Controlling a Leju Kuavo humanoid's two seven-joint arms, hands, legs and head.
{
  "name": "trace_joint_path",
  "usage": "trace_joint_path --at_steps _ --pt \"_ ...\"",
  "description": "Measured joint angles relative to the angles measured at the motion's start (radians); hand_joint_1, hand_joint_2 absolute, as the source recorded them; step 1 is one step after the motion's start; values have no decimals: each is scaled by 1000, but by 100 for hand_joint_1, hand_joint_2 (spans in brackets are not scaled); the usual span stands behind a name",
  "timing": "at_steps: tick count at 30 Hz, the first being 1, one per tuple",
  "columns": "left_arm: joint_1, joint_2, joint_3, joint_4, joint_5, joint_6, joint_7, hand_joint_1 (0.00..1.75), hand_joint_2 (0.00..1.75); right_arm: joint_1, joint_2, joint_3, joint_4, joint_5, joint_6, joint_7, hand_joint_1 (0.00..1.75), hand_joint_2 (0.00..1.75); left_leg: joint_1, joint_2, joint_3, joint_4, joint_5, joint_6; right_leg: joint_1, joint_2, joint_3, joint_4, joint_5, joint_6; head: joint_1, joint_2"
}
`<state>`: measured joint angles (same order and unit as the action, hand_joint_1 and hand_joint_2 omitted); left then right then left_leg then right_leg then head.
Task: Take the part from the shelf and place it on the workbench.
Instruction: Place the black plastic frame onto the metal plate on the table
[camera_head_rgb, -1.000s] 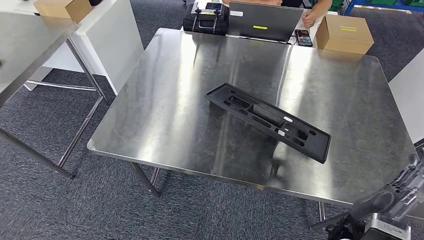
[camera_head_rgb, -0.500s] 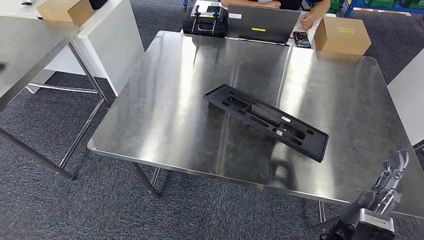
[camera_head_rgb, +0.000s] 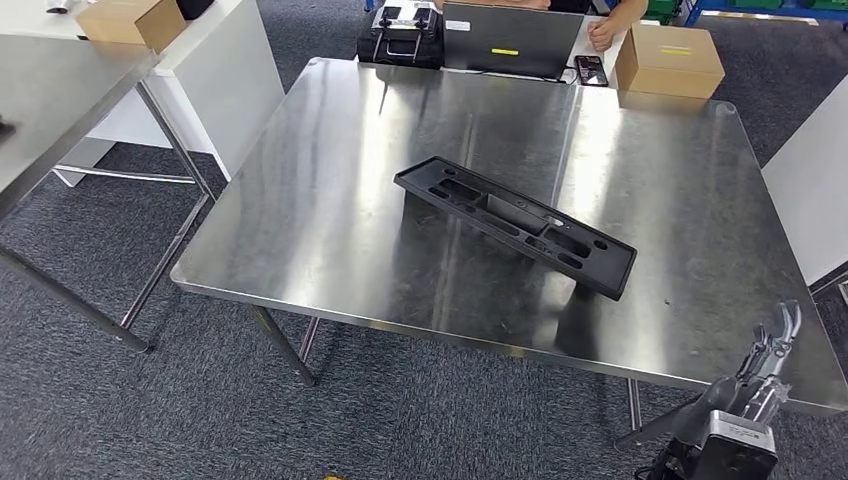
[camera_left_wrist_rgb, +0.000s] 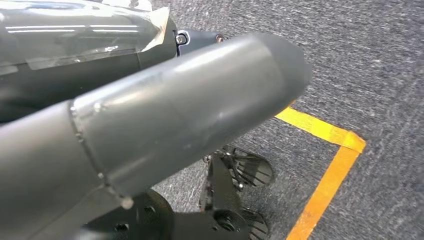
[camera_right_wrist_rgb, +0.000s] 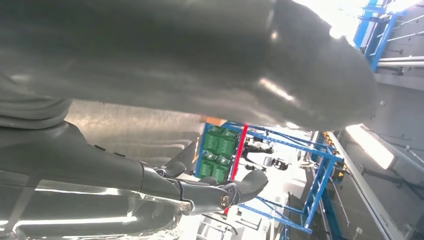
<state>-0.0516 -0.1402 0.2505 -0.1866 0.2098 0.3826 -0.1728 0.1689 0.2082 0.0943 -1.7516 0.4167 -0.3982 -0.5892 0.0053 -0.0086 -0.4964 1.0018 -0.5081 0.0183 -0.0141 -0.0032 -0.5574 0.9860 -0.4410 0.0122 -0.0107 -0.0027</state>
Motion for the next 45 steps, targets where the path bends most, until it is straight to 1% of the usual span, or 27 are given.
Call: trace_joint_path --at_steps 4,6,8,9,10,11,13,15,16,18,20,22,24,25,26,28,30,31,34,35,37,39,40,41,42,43,45 --pt "0 -3 0 0 -7 6 -2 0 0 0 4 -5 5 0 3 2 0 0 -3 3 -9 -23 24 26 4 0 -15 10 3 24 1 0" --pt "-1 -5 0 0 -9 6 -2 0 0 0 5 -10 7 0 3 2 0 0 1 8 -26 -33 47 42 6 2 -50 82 -55 18 5 0" --pt "-1 -5 1 -1 -10 6 -2 0 0 1 5 -13 10 -1 3 2 0 0 -2 10 -51 -33 66 47 2 3 -95 213 -134 12 10 0" --pt "0 -5 1 -1 -10 6 -2 0 0 1 5 -15 12 -1 3 2 0 0 -3 11 -64 -32 76 46 1 3 -106 266 -157 15 10 0" --pt "0 -6 1 -1 -10 6 -2 0 0 1 5 -18 14 -1 3 2 0 0 -3 12 -76 -31 85 44 0 3 -100 285 -160 22 10 0" --pt "0 -6 1 -1 -11 6 -1 0 0 1 5 -20 15 -1 3 2 0 0 -3 12 -88 -30 93 42 -1 3 -74 265 -147 33 10 0" --pt "0 -6 1 -1 -14 4 0 0 0 0 5 -23 16 -1 4 2 0 0 -3 11 -108 -24 108 34 -6 3 26 123 -108 49 10 0" --pt "0 -6 1 -1 -18 1 2 0 0 1 6 -24 16 -3 8 3 0 0 -5 9 -122 -15 120 23 -4 7 100 2 -91 45 9 0" --pt "0 -6 1 -1 -19 -1 2 0 0 2 6 -25 17 -4 10 3 0 0 -7 8 -125 -12 127 17 -1 10 109 -19 -92 38 8 0" --pt "1 -5 0 -1 -21 -4 3 0 0 4 7 -27 18 -5 13 4 0 0 -7 6 -132 -9 137 6 -3 12 93 -17 -82 22 6 0" --pt "3 -4 0 -1 -22 -7 3 0 0 4 8 -29 19 -5 14 5 0 0 -2 6 -148 21 98 -5 -9 8 78 -16 -66 0 4 0" --pt "3 -4 0 -1 -22 -12 3 0 0 6 10 -30 20 -5 15 5 0 0 2 6 -180 124 -4 -14 -10 3 58 -16 -45 -18 3 0" --pt "3 -4 0 -1 -22 -15 2 0 0 8 10 -30 23 -5 15 5 0 0 5 6 -209 257 -81 -22 -7 1 35 -14 -23 -21 4 0" --pt "3 -4 0 -1 -23 -15 2 0 0 9 11 -30 24 -5 16 5 0 0 6 6 -207 294 -87 -23 -6 0 22 -13 -12 -20 4 0" --pt "3 -4 0 -1 -22 -15 2 0 0 10 11 -31 26 -5 17 5 0 0 7 6 -186 294 -73 -23 -5 0 8 -10 -3 -17 4 0" --pt "2 -3 0 -1 -22 -15 1 0 0 11 11 -32 28 -5 20 5 0 0 8 5 -90 184 -25 -17 -5 0 -13 -6 13 -10 3 0" --pt "0 -3 0 -1 -22 -15 0 0 0 11 11 -32 30 -4 22 5 0 0 5 4 13 37 -14 -9 -1 0 -26 -2 27 2 4 0" --pt "-1 -3 0 -1 -23 -16 -1 0 0 11 11 -33 30 -4 23 5 0 0 2 4 39 -7 -17 -4 0 -1 -30 -2 34 9 4 0" --pt "1 -6 0 -1 -23 -18 -3 0 0 12 11 -35 31 -4 24 5 0 0 -5 8 28 -31 -3 17 0 -2 -42 -1 50 30 5 0" --pt "1 -6 1 -1 -24 -18 -4 0 0 13 11 -37 32 -4 24 5 0 0 -5 11 16 -33 9 29 1 -1 -54 16 34 29 6 0" --pt "0 -7 1 -1 -26 -18 -5 0 0 14 11 -41 33 -4 24 5 0 0 -3 17 -15 -36 37 45 0 1 -95 111 -47 17 9 0" --pt "0 -6 1 -1 -28 -20 -5 0 0 14 11 -43 35 -4 24 5 0 0 -5 20 -46 -35 62 49 1 1 -131 248 -125 13 13 0" --pt "0 -6 1 -1 -29 -21 -5 0 0 14 10 -44 37 -4 24 5 0 0 -5 22 -61 -34 74 48 0 1 -132 291 -139 19 13 0" --pt "1 -6 1 -1 -30 -22 -5 0 0 15 10 -45 38 -4 24 5 0 0 -5 23 -75 -33 85 46 0 1 -115 298 -133 29 13 0" --pt "1 -7 1 -1 -32 -25 -6 0 0 15 10 -47 38 -4 24 5 0 0 -5 23 -88 -31 97 43 0 1 -77 264 -114 39 13 0" --pt "1 -7 1 -1 -36 -28 -7 0 0 16 9 -48 39 -4 23 6 0 0 -5 24 -103 -27 107 40 -1 1 -23 197 -93 47 13 0" --pt "1 -8 1 -1 -45 -33 -8 0 0 18 8 -52 38 -6 23 6 0 0 -7 23 -124 -19 124 30 1 2 84 39 -80 45 12 0"
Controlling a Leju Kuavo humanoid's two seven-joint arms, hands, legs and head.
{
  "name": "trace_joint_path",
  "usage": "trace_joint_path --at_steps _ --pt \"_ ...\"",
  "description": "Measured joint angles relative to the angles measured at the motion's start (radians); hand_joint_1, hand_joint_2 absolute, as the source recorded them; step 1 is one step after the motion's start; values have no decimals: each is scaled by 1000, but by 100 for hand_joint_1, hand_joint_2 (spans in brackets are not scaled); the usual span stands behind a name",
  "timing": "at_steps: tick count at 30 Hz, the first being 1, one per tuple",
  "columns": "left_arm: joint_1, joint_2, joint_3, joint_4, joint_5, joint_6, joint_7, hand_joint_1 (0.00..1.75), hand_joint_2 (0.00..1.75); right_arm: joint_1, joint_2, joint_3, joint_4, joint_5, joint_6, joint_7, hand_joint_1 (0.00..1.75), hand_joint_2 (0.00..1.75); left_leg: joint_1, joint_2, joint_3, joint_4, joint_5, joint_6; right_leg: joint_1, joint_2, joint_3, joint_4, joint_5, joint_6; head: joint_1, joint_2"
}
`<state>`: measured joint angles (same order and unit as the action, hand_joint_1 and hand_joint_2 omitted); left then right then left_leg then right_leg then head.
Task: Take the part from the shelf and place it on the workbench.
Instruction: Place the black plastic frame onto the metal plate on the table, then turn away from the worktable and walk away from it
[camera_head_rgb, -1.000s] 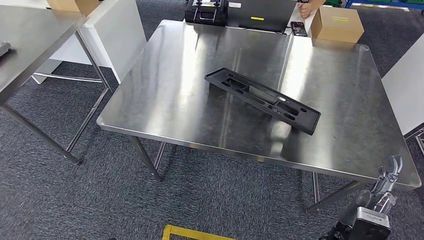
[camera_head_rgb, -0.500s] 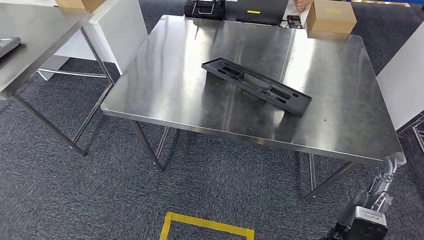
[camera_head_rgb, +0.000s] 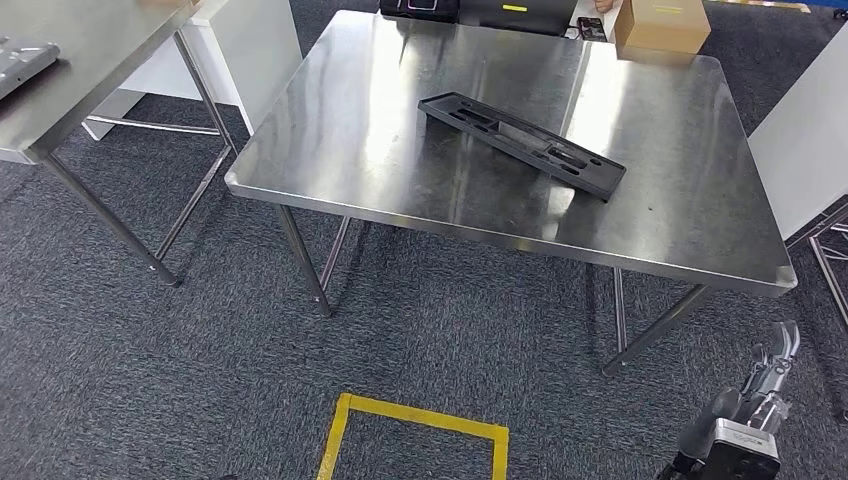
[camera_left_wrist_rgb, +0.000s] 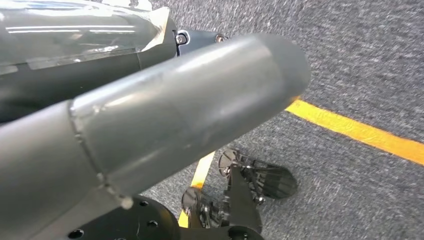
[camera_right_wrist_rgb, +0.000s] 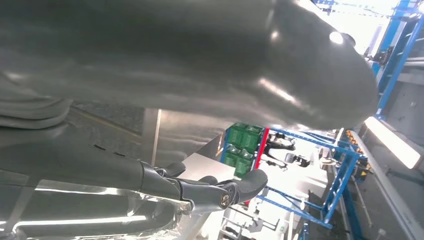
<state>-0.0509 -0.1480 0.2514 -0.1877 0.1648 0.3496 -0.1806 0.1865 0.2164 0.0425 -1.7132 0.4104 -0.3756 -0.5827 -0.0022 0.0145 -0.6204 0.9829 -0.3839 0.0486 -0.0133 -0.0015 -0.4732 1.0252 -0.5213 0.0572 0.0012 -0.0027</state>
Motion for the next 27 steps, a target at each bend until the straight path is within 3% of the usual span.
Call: trace_joint_path --at_steps 2,4,5,6,8,9,10,11,12,14,16,17,19,20,22,24,25,26,27 --pt "0 0 0 0 -6 -2 0 0 0 6 -1 -3 0 -4 -1 0 0 0 -2 0 -9 3 17 -11 6 1 34 -72 -8 -14 -2 0" --pt "1 0 0 0 -8 -2 -1 0 0 12 -3 -7 0 -6 -1 0 0 0 0 -2 -16 3 27 -23 2 1 18 -73 4 -31 -4 0" --pt "2 1 0 0 -10 -2 -1 0 0 14 -4 -9 0 -7 -2 0 0 0 2 -4 -23 13 10 -29 -1 0 10 -72 13 -42 -6 0" --pt "3 1 -1 0 -13 -2 -1 0 0 16 -4 -10 0 -7 -2 0 0 0 4 -6 -34 42 -27 -35 -6 -2 0 -73 24 -54 -8 0" --pt "3 1 -1 0 -23 -3 -1 0 0 22 -4 -13 0 -10 -4 -1 0 0 8 -8 -63 156 -137 -44 -7 -4 -23 -72 47 -67 -12 0" --pt "2 1 -1 0 -27 -3 -1 0 0 26 -5 -15 0 -11 -6 -1 0 0 10 -8 -75 225 -179 -48 -5 -5 -35 -71 59 -68 -12 0" --pt "2 2 -2 0 -31 -3 -1 0 0 29 -5 -17 0 -12 -8 -1 0 0 12 -9 -79 279 -196 -51 -4 -5 -49 -69 70 -67 -12 0" --pt "2 2 -3 0 -34 -3 -1 0 0 33 -5 -19 0 -13 -9 -2 0 0 15 -9 -69 305 -190 -53 -4 -5 -62 -66 81 -65 -12 0" --pt "2 2 -3 0 -36 -3 -1 0 0 36 -4 -20 0 -13 -10 -2 0 0 17 -9 -41 291 -167 -54 -4 -5 -77 -62 90 -62 -12 0" --pt "-1 2 -4 0 -41 -3 -1 0 0 42 -3 -23 -2 -13 -10 -1 0 0 21 -11 60 166 -129 -52 -4 -4 -103 -51 103 -52 -12 0" --pt "-4 3 -4 0 -45 -3 -1 0 0 45 -2 -26 -6 -12 -10 0 0 0 19 -17 148 33 -137 -46 -1 -5 -117 -43 115 -38 -11 0" --pt "-5 3 -5 0 -48 -3 -1 0 0 47 -2 -27 -9 -12 -10 0 0 0 15 -20 165 1 -147 -42 -1 -6 -121 -42 123 -31 -11 0" --pt "-4 3 -5 0 -50 -4 0 0 0 51 -2 -30 -12 -13 -10 0 0 0 10 -18 158 -10 -138 -26 -1 -7 -125 -43 135 -16 -11 0" --pt "-4 3 -5 0 -51 -4 0 0 0 55 -1 -34 -12 -14 -10 -1 0 0 9 -16 148 -11 -129 -15 -2 -6 -133 -34 125 -15 -12 0" --pt "-4 3 -5 0 -55 -4 1 0 0 62 -1 -43 -14 -15 -10 -2 0 0 10 -9 121 -15 -105 6 -3 -3 -166 36 56 -23 -8 0" --pt "-4 4 -5 0 -58 -4 1 0 0 65 -1 -48 -14 -16 -9 -2 0 0 6 -5 90 -14 -81 13 -4 -2 -206 168 -35 -32 -4 0" --pt "-4 4 -5 0 -59 -4 3 0 0 67 -1 -49 -14 -16 -9 -3 0 0 4 -3 75 -13 -69 13 -4 -2 -214 227 -57 -28 -4 0" --pt "-4 4 -5 0 -60 -4 6 0 0 69 -1 -51 -14 -15 -9 -3 0 0 3 -2 60 -12 -56 13 -4 -2 -209 261 -58 -20 -3 0" --pt "-4 4 -5 0 -63 -3 8 0 0 71 -1 -52 -14 -15 -9 -3 0 0 3 -1 45 -10 -43 11 -3 -1 -185 259 -40 -9 -3 0"
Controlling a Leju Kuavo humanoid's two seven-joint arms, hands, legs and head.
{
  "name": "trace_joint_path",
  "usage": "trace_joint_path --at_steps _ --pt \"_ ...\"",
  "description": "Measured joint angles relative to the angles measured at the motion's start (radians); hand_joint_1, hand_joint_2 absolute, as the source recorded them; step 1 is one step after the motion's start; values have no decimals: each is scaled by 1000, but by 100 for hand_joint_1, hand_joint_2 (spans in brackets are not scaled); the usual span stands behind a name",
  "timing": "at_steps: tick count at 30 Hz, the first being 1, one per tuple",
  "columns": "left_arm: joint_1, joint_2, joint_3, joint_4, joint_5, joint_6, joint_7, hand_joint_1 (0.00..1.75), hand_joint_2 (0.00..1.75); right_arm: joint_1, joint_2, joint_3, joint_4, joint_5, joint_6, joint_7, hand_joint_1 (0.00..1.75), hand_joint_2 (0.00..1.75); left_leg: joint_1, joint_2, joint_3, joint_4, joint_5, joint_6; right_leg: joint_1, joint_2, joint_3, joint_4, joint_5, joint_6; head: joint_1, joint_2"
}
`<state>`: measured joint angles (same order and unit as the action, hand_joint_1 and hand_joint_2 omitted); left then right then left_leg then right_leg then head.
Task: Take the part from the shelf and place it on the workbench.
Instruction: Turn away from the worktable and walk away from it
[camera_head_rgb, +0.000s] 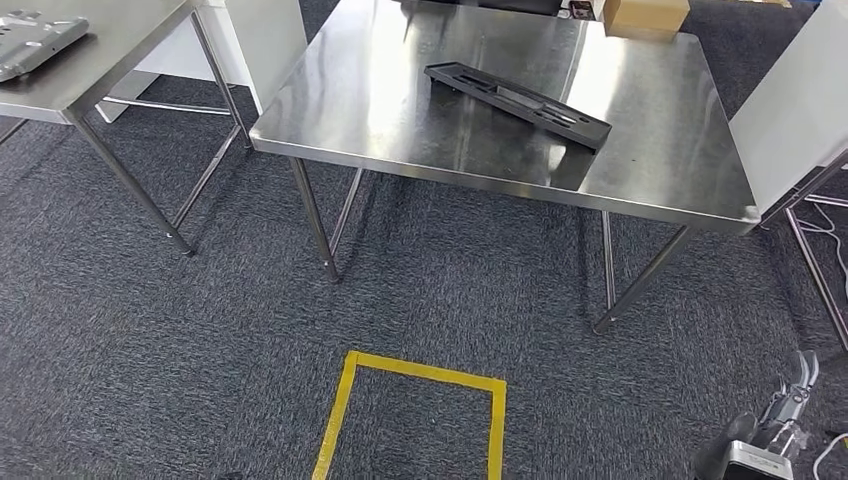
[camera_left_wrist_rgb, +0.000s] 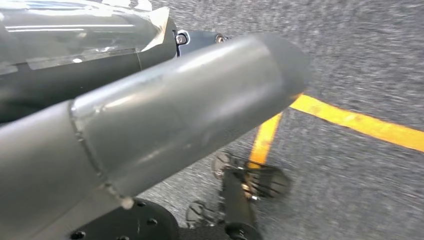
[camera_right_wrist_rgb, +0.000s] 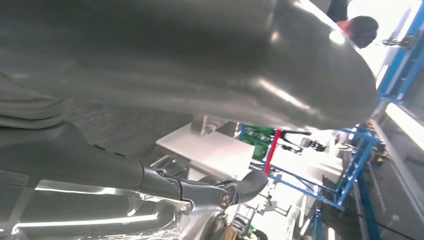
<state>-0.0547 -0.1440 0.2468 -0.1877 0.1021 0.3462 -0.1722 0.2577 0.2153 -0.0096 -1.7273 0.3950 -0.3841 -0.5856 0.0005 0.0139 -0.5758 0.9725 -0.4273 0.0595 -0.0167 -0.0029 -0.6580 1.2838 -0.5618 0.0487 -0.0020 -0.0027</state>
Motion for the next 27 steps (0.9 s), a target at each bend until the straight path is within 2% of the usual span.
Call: trace_joint_path --at_steps 1,2,3,4,5,6,7,8,9,10,11,12,13,14,15,16,17,18,19,20,21,23,24,25,27 --pt "0 0 0 0 -2 0 2 0 0 1 0 -1 0 0 0 0 0 0 0 0 -14 3 11 -2 0 0 42 -40 26 9 0 0" --pt "0 0 0 0 -4 0 2 0 0 2 0 -2 0 0 0 0 0 0 0 0 -27 6 22 -6 0 0 96 -110 45 14 0 0" --pt "0 0 0 0 -5 -1 1 0 0 2 0 -2 0 0 0 0 0 0 -2 0 -38 9 31 -10 3 1 154 -193 50 12 0 0" --pt "0 0 0 0 -6 -2 0 0 0 2 0 -3 0 0 1 0 0 0 -3 0 -46 12 40 -15 6 2 199 -265 44 5 0 0" --pt "0 0 0 0 -7 -3 -1 0 0 2 0 -4 0 0 1 0 0 0 -5 0 -52 14 50 -20 9 2 223 -313 33 -2 -1 0" --pt "0 0 0 0 -8 -4 -2 0 0 3 0 -5 0 0 1 0 0 0 -6 0 -57 14 59 -24 13 3 229 -336 26 -9 -1 0" --pt "1 0 0 0 -9 -6 -2 0 0 4 0 -6 0 0 1 0 0 0 -6 0 -61 14 67 -29 12 3 222 -338 28 -16 -1 0" --pt "2 2 0 0 -9 -7 -3 0 0 4 0 -7 0 -1 1 0 0 0 -4 -2 -66 20 59 -35 8 1 214 -337 34 -25 -1 0" --pt "4 3 0 0 -10 -8 -3 0 0 5 1 -9 0 -1 1 0 0 0 -2 -4 -73 38 32 -41 4 -1 206 -336 43 -37 -1 0" --pt "5 4 0 0 -11 -9 -3 0 0 5 1 -10 0 -2 1 0 0 0 0 -5 -82 76 -16 -47 0 -3 196 -337 55 -49 -2 0" --pt "5 5 -1 0 -11 -10 -3 0 0 5 2 -11 0 -2 1 0 0 0 3 -7 -94 132 -78 -53 -1 -5 184 -336 67 -56 -3 0" --pt "5 5 -1 0 -12 -11 -3 0 0 6 2 -12 1 -3 1 0 0 0 5 -7 -104 199 -131 -58 0 -6 170 -335 79 -61 -4 0" --pt "5 5 -1 0 -13 -11 -3 0 0 6 3 -13 1 -3 1 0 0 0 7 -7 -111 262 -164 -63 1 -7 157 -334 92 -62 -4 0" --pt "5 5 -1 0 -13 -11 -3 0 0 6 3 -14 2 -3 1 0 0 0 9 -7 -109 306 -167 -65 2 -7 142 -332 105 -60 -4 0" --pt "5 6 -1 0 -14 -11 -3 0 0 6 3 -14 2 -3 1 0 0 0 12 -7 -95 322 -145 -67 2 -7 125 -327 117 -58 -5 0" --pt "4 6 -1 0 -14 -11 -3 0 0 6 3 -15 3 -3 1 0 0 0 15 -7 -65 305 -113 -67 2 -7 107 -321 128 -54 -5 0" --pt "3 6 -1 0 -14 -12 -3 0 0 6 3 -16 3 -3 1 0 0 0 18 -7 -18 257 -89 -67 1 -7 88 -314 138 -49 -5 0" --pt "1 7 -2 0 -15 -12 -3 0 0 6 3 -17 3 -3 1 0 0 0 19 -9 41 183 -83 -67 3 -6 72 -305 146 -44 -5 0" --pt "-1 7 -3 -1 -16 -13 -3 0 0 5 3 -18 3 -3 0 0 0 0 20 -11 95 107 -94 -65 4 -7 60 -298 154 -37 -5 0" --pt "-3 7 -5 -1 -17 -14 -3 0 0 4 3 -19 3 -3 0 0 0 0 18 -13 133 47 -113 -62 6 -8 51 -293 163 -29 -4 0" --pt "-4 7 -7 -1 -18 -14 -3 0 0 3 3 -20 3 -4 -1 1 0 0 13 -16 150 11 -126 -57 6 -10 45 -291 173 -22 -3 0" --pt "-2 7 -13 -1 -20 -15 -2 0 0 3 4 -23 4 -5 -2 4 0 0 6 -14 135 -1 -118 -38 5 -12 30 -288 185 -8 -4 0" --pt "-1 7 -15 0 -21 -15 -2 0 0 4 4 -25 5 -6 -3 6 0 0 4 -11 120 -1 -106 -26 2 -11 19 -275 169 -7 -4 0" --pt "1 7 -16 0 -22 -15 -2 0 0 5 5 -27 6 -6 -4 9 0 0 4 -7 104 -2 -92 -15 1 -9 5 -246 135 -10 -3 0" --pt "1 8 -17 0 -25 -15 -1 0 0 6 5 -31 11 -4 -6 15 0 0 1 -3 70 -2 -64 -2 -2 -6 -27 -134 36 -19 -1 0"
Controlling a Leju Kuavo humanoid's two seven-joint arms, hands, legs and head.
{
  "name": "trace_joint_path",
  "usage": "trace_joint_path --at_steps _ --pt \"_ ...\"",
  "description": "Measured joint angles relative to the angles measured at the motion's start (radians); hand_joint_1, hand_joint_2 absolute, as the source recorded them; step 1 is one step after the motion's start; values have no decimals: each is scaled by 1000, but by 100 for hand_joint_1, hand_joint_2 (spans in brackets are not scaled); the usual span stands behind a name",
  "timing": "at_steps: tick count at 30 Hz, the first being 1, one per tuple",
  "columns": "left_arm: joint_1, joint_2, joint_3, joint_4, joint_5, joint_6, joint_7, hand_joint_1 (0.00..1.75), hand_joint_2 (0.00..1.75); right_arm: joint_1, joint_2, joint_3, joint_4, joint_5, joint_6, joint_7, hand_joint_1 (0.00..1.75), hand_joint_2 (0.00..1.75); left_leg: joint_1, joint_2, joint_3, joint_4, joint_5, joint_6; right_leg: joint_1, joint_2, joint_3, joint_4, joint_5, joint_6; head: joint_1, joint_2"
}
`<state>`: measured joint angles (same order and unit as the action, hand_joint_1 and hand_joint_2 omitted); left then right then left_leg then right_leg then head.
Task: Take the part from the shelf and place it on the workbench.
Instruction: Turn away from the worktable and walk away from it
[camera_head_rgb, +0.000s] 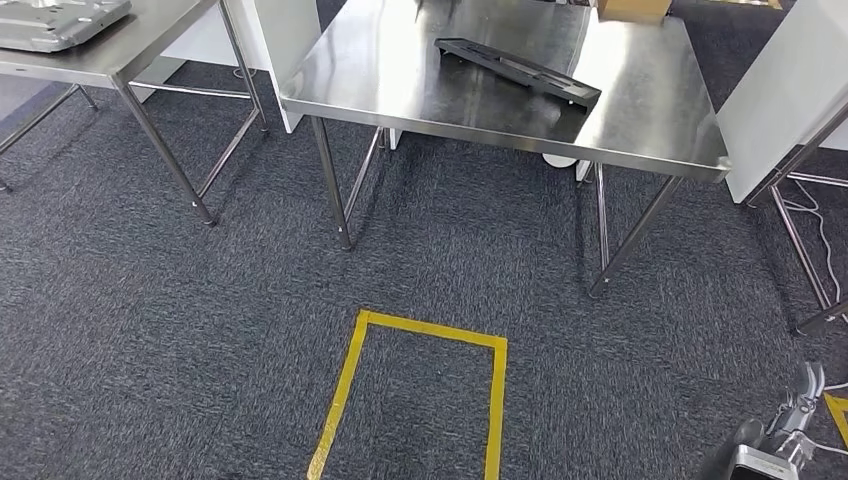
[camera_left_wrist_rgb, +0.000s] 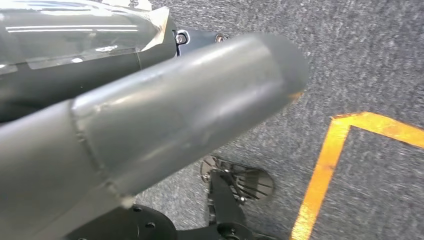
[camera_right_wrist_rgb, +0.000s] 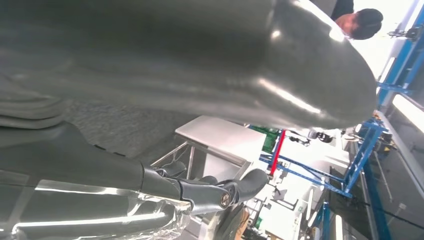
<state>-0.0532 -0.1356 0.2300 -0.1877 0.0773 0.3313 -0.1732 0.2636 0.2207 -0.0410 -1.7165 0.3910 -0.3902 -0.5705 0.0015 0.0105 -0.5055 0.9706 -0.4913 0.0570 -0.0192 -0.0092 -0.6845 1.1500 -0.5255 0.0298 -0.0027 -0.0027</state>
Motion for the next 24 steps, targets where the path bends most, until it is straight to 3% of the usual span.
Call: trace_joint_path --at_steps 1,2,3,4,5,6,8,9,11,12,14,16,17,18,19,20,21,23,24 --pt "0 0 -1 0 -2 0 1 0 0 0 0 -2 3 1 -2 3 0 0 -2 1 -18 1 15 2 0 1 -10 65 -35 1 1 0" --pt "0 0 -1 0 -4 0 3 0 0 -1 0 -5 6 2 -4 7 0 0 -3 2 -36 2 30 1 0 2 -9 116 -47 8 1 0" --pt "0 0 -2 0 -6 0 6 0 0 -1 0 -8 9 2 -6 10 0 0 -5 3 -54 4 45 0 0 3 5 140 -37 18 1 0" --pt "0 -1 -2 0 -8 0 8 0 0 -2 0 -11 12 1 -8 15 0 0 -5 4 -73 7 59 -1 1 3 36 130 -12 29 1 0" --pt "0 -1 -2 0 -10 -1 10 0 0 -3 0 -13 15 0 -10 19 0 0 -5 4 -90 11 72 -4 3 4 84 85 13 36 1 0" --pt "0 -1 -2 0 -11 -1 11 0 0 -5 1 -15 16 -2 -11 23 0 0 -7 4 -106 15 84 -8 5 4 146 9 18 35 1 0" --pt "-1 -2 -3 0 -14 -2 12 0 0 -11 2 -17 18 -4 -12 28 0 0 -10 4 -125 19 109 -17 13 6 251 -149 -9 18 -1 0" --pt "-2 -3 -4 0 -14 -2 12 0 0 -12 3 -17 18 -5 -12 30 0 0 -10 4 -129 18 121 -23 17 7 274 -195 -25 8 -2 0" --pt "0 -2 -5 0 -15 -2 13 0 0 -12 4 -21 22 -6 -12 35 0 0 -6 3 -135 17 136 -34 15 6 266 -208 -18 -9 -3 0" --pt "1 -2 -6 1 -16 -2 14 0 0 -12 5 -23 24 -7 -12 37 0 0 -3 1 -141 26 120 -40 12 4 258 -208 -8 -20 -3 0" --pt "3 -1 -7 1 -17 -1 16 0 0 -13 8 -26 28 -8 -12 39 0 0 2 -3 -159 95 29 -51 6 0 234 -208 20 -41 -5 0" --pt "3 -1 -7 2 -20 -1 17 0 0 -14 11 -28 32 -8 -12 40 0 0 4 -5 -181 221 -77 -59 9 -1 202 -206 48 -47 -7 0" --pt "3 -1 -8 2 -21 -1 17 0 0 -14 12 -29 33 -8 -12 40 0 0 5 -5 -184 279 -93 -63 10 -2 184 -203 62 -46 -7 0" --pt "2 -1 -8 2 -22 -1 17 0 0 -14 13 -31 35 -8 -12 40 0 0 7 -5 -177 314 -84 -65 10 -2 165 -198 75 -44 -7 0" --pt "2 -1 -8 2 -22 -1 17 0 0 -14 14 -32 36 -8 -12 40 0 0 10 -5 -154 316 -57 -66 10 -3 145 -191 87 -41 -7 0" --pt "2 0 -8 2 -22 -1 17 0 0 -14 14 -33 37 -8 -12 41 0 0 13 -6 -115 284 -27 -66 9 -2 124 -183 98 -37 -8 0" --pt "0 0 -8 1 -22 -1 17 0 0 -14 14 -34 37 -8 -12 41 0 0 16 -7 -60 222 -15 -65 9 -2 105 -174 107 -32 -8 0" --pt "-4 0 -8 1 -23 -1 18 0 0 -15 15 -35 37 -6 -13 41 0 0 15 -11 43 76 -40 -60 12 -3 80 -158 123 -19 -7 0" --pt "-5 0 -8 0 -24 0 18 0 0 -17 16 -35 37 -5 -14 42 0 0 11 -12 68 31 -58 -54 13 -5 75 -155 132 -11 -7 0"
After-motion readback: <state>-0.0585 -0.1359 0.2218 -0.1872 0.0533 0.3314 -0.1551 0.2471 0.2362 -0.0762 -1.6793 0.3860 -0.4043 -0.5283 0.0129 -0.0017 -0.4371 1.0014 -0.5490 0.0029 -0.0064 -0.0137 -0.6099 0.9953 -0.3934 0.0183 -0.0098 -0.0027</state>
